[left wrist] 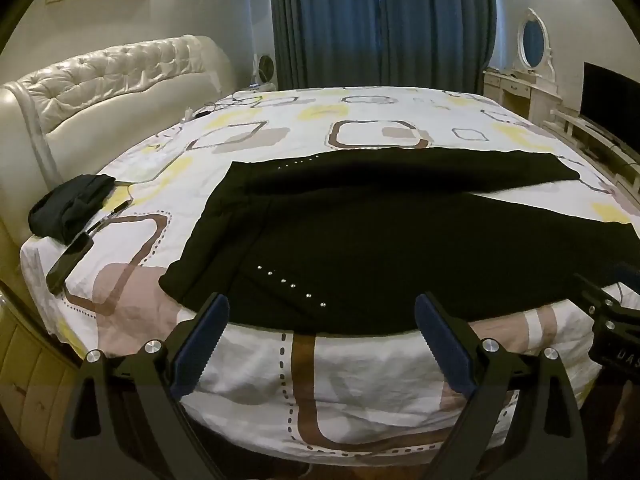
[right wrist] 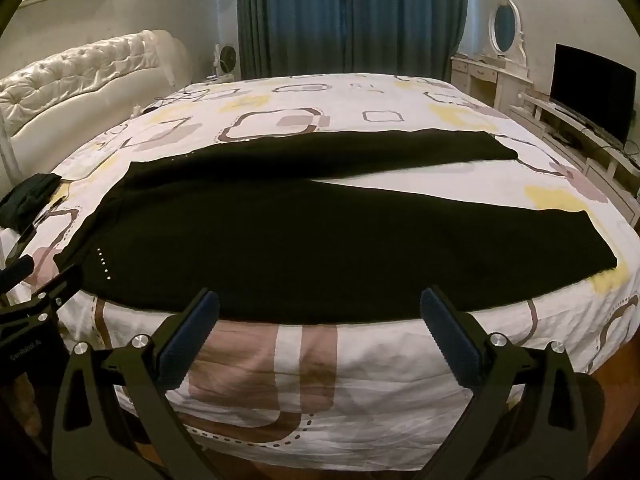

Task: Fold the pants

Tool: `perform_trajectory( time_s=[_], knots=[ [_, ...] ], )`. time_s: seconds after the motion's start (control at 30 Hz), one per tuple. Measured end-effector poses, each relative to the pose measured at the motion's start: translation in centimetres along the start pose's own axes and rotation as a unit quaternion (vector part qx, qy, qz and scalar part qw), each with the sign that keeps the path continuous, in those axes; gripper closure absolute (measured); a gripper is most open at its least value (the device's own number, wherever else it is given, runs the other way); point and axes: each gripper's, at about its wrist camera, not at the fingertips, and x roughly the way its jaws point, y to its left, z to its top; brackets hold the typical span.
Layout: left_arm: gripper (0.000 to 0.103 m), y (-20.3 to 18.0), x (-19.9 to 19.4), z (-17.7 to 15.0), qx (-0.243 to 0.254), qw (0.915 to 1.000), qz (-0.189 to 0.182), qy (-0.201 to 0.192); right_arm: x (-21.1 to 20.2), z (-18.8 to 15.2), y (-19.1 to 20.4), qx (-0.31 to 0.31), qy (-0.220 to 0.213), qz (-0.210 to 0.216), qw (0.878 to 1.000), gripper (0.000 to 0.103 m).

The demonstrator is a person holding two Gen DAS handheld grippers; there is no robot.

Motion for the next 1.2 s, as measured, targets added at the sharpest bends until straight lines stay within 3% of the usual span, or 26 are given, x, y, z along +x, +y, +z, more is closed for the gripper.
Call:
perform_trajectory(
  time_s=[1.2],
  knots=[
    [0.010, 0.30, 0.50, -0.08, -0.012, 0.9993, -0.022, 0.028, 0.10, 0.12, -0.29, 0.003, 0.002, 0.001, 1.000, 0.002]
  ],
)
